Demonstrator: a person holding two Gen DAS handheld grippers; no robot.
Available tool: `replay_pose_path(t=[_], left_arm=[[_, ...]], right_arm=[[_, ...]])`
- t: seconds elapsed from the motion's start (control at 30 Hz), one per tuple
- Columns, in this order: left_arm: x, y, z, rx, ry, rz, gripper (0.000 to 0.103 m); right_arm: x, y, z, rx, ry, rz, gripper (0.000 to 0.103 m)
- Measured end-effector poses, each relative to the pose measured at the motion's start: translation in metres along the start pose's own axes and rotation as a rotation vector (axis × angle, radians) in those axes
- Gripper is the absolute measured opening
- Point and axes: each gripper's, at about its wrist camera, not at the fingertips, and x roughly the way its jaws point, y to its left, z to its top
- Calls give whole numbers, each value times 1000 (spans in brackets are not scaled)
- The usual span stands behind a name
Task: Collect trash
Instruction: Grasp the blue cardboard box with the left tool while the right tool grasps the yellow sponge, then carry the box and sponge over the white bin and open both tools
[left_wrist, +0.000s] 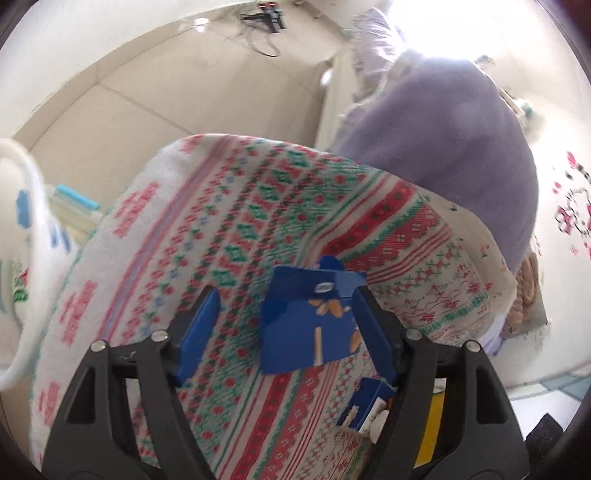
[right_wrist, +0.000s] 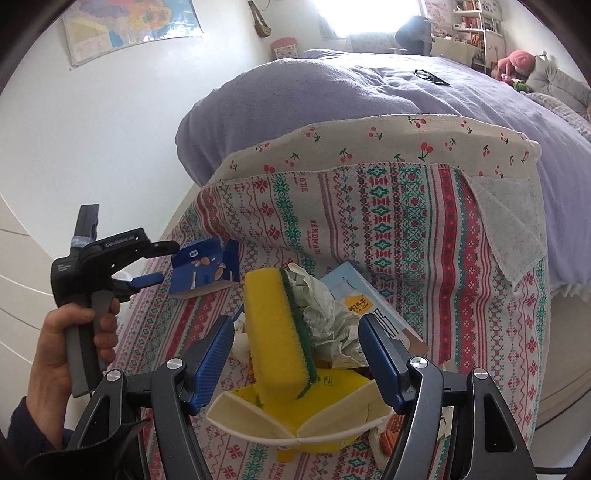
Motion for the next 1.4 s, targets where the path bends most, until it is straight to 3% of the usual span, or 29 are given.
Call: replay_pose_path(t=[0.03, 0.13, 0.2, 0.27, 0.47, 0.57, 0.6, 0.63, 0.67, 0.7, 0.73, 0.97, 1.03, 1.1, 1.2, 1.33, 1.4], left_arm=[[2, -3, 1, 26, 2, -4, 64], [10, -13, 3, 102, 15, 12, 37], [19, -18, 0, 147, 39, 35, 11], [23, -21, -4, 158, 58, 44, 1], [10, -49, -14, 201, 47, -55, 0], [8, -50, -17, 206, 18, -33, 1], [8, -47, -15, 207, 11, -11, 6], [11, -46, -14, 204, 15, 2, 17], [14, -44, -13, 192, 21, 3, 48], [14, -42, -11, 188, 14, -4, 72], [13, -43, -12, 197, -11, -10, 75], [34, -61, -13, 329, 31, 8, 74], [46, -66, -15, 340, 65, 8, 64], [58, -70, -18, 330, 109, -13, 37], [57, -76, -21, 318, 129, -59, 20], [47, -90, -24, 312, 139, -113, 11], [39, -94, -27, 312, 143, -131, 9]], right_arm=[[0, 0, 0, -1, -1, 1, 71], [1, -1, 0, 2, 2, 7, 71], [3, -1, 0, -4, 7, 9, 71], [3, 0, -1, -14, 10, 13, 71], [1, -7, -2, 0, 13, 48, 69], [0, -9, -2, 10, 13, 57, 68], [0, -10, -2, 13, 13, 57, 68], [-1, -10, -2, 16, 13, 57, 68], [-1, -10, -2, 17, 12, 60, 68], [-1, -10, -2, 15, 11, 64, 68], [-1, -9, -2, 11, 10, 67, 68], [-1, -10, -3, 19, 5, 77, 68], [0, -9, -3, 15, 8, 78, 68], [1, -8, -3, 9, 11, 83, 68], [3, -8, -3, 2, 15, 91, 68], [5, -12, -3, 16, 20, 101, 68], [4, -12, -4, 18, 17, 110, 59]])
